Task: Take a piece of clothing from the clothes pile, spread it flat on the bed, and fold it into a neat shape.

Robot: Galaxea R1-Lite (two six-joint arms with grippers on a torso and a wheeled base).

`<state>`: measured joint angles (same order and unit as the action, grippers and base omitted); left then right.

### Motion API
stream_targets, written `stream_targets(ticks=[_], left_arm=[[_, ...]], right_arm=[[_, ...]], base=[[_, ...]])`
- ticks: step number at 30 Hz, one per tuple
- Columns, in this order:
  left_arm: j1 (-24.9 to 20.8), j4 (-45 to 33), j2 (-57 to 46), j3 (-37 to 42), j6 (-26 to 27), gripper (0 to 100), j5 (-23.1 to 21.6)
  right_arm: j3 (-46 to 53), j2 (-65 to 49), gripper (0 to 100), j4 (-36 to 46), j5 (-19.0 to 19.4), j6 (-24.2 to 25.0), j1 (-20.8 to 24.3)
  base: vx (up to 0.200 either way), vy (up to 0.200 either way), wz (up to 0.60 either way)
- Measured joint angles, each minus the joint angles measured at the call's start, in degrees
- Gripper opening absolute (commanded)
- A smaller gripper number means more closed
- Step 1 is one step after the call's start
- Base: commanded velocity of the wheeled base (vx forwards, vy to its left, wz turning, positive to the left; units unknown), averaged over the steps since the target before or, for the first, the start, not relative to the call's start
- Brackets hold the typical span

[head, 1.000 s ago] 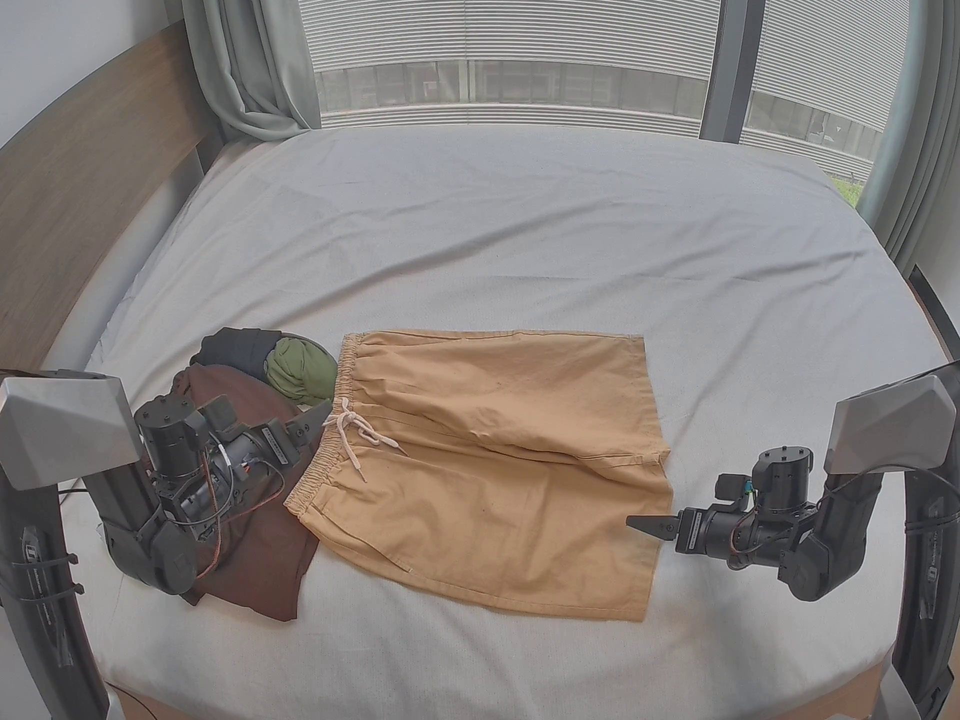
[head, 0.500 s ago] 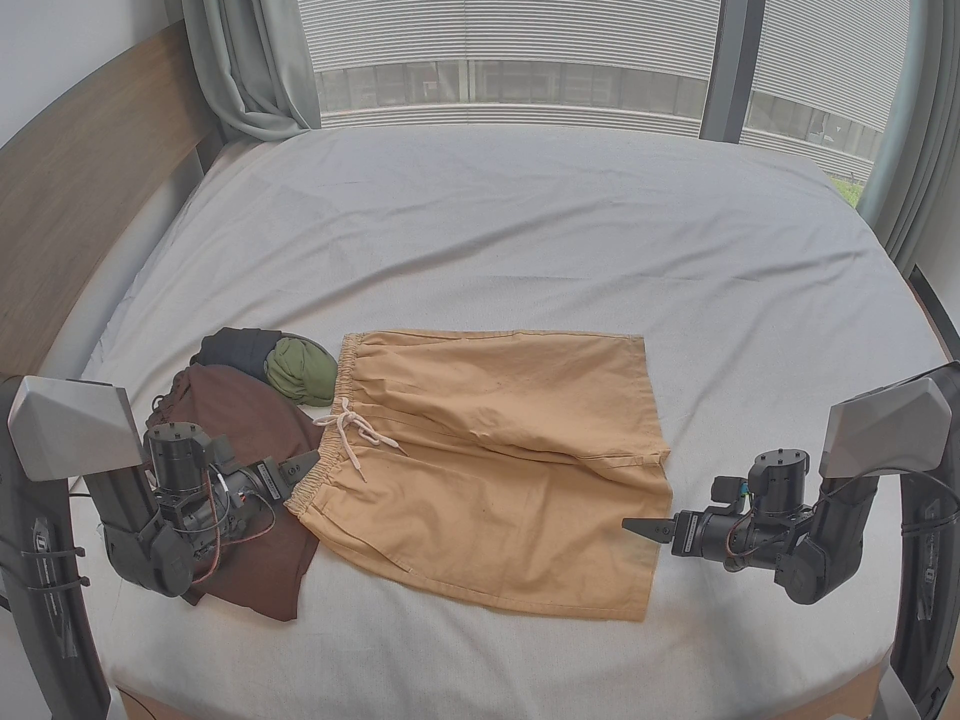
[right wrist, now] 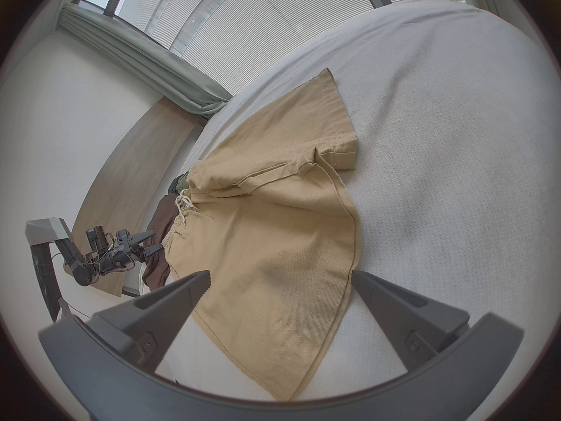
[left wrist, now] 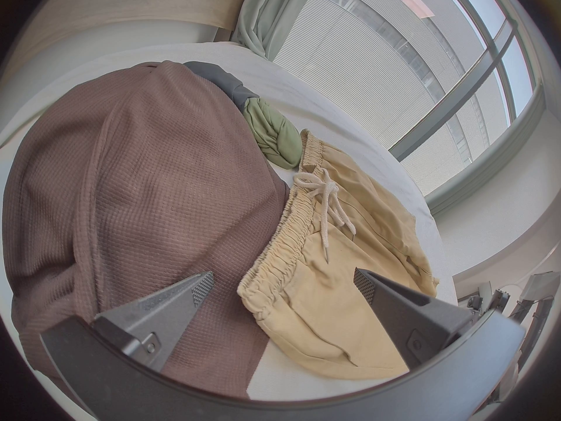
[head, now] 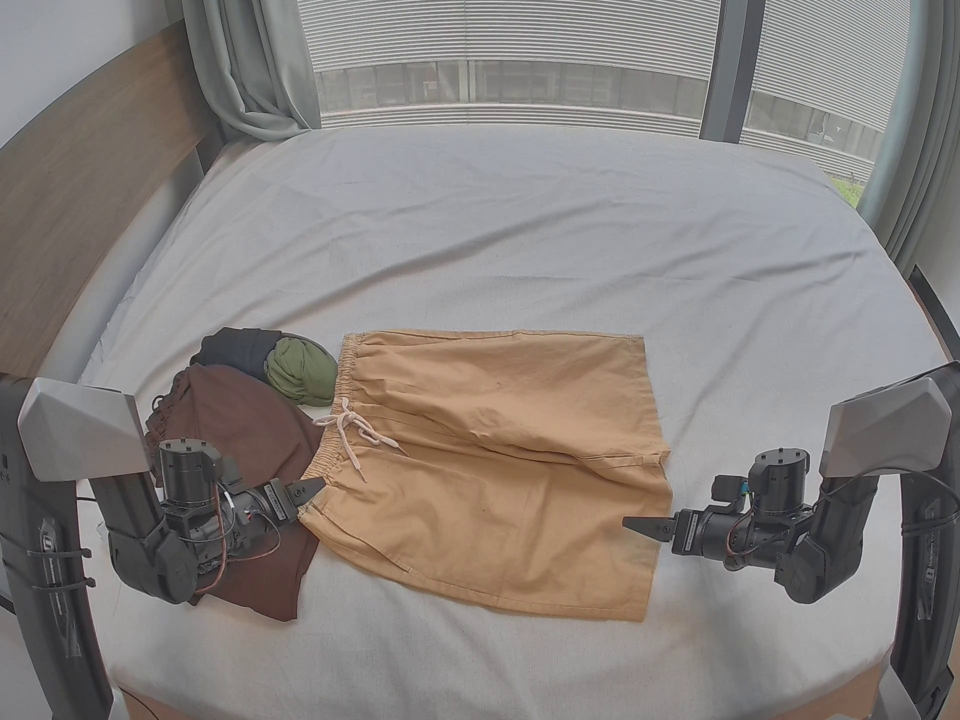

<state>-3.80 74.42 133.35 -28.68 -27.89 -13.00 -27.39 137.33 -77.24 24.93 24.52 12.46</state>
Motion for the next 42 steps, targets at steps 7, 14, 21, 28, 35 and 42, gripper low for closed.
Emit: stream_targets(ticks=[7,14,21,28,35,42], left_arm=[[-1.15,0.44,0.80,-0.44,-0.65,100,-0.02],[-1.56,4.22,2.91,-1.02,-0.65,0,0.49],[-1.65,4.73,4.57,-1.22,-0.66,0,0.62],[-1.60,4.79,4.92,-1.16,-0.65,0,0.62],[-1.60,4.89,4.90,-1.16,-0.65,0,0.55],[-1.67,5.63,4.88,-1.00,-0.66,0,0.52]], right_arm=[[-0.11,0.00,100,-0.09,-0.06,0.00,-0.01],[-0.11,0.00,100,-0.09,-0.06,0.00,0.00],[0.24,0.00,100,-0.05,-0.06,-0.09,0.07],[1.02,0.02,100,0.41,-0.05,-0.29,0.46],[3.78,0.00,100,1.87,0.02,-0.43,2.50],[4.94,0.33,100,5.50,0.02,-0.44,5.47]], base=[[0.000,0.000,0.00],[0.000,0.000,0.00],[0.000,0.000,0.00],[0.000,0.000,0.00],[0.000,0.000,0.00],[0.000,0.000,0.00]])
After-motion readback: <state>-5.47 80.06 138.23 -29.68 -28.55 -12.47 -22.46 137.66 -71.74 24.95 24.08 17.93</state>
